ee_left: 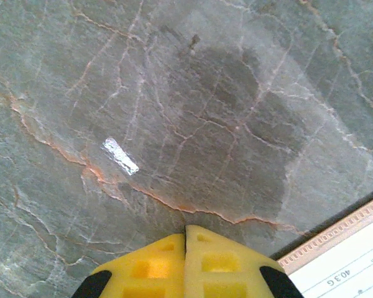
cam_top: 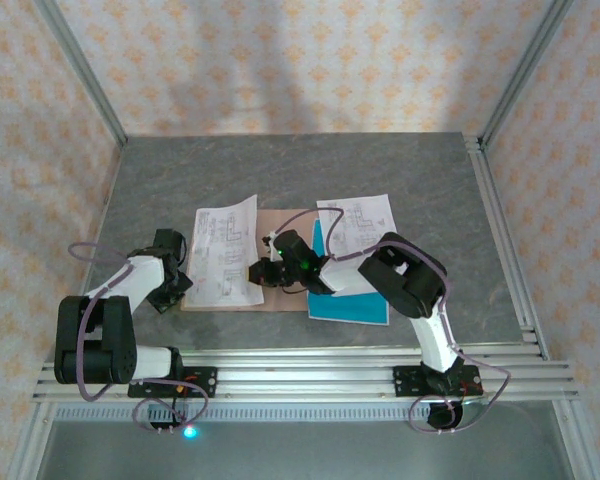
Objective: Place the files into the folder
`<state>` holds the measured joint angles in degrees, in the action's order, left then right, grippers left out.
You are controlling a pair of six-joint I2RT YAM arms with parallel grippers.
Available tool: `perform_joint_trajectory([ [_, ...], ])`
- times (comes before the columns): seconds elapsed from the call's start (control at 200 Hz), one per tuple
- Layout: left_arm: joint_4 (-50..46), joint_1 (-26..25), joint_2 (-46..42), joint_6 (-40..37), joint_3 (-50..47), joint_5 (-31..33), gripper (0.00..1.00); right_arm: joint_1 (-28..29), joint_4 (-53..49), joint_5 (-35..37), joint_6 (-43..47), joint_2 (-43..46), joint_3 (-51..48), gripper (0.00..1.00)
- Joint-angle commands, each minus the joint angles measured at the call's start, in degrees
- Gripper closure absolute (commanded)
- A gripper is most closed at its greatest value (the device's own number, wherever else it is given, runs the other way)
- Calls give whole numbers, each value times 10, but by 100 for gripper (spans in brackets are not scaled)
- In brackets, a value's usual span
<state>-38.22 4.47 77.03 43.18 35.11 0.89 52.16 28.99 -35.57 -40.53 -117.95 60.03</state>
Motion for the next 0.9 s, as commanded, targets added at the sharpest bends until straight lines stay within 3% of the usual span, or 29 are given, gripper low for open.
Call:
perform_joint_trajectory([
  [0.0, 67, -18, 28, 14, -23, -105, 100, 6, -10, 9, -3, -9, 17, 100],
  [0.896, 75, -22, 28, 14, -27, -111, 100, 29, -49, 68, -28, -4, 16, 100],
])
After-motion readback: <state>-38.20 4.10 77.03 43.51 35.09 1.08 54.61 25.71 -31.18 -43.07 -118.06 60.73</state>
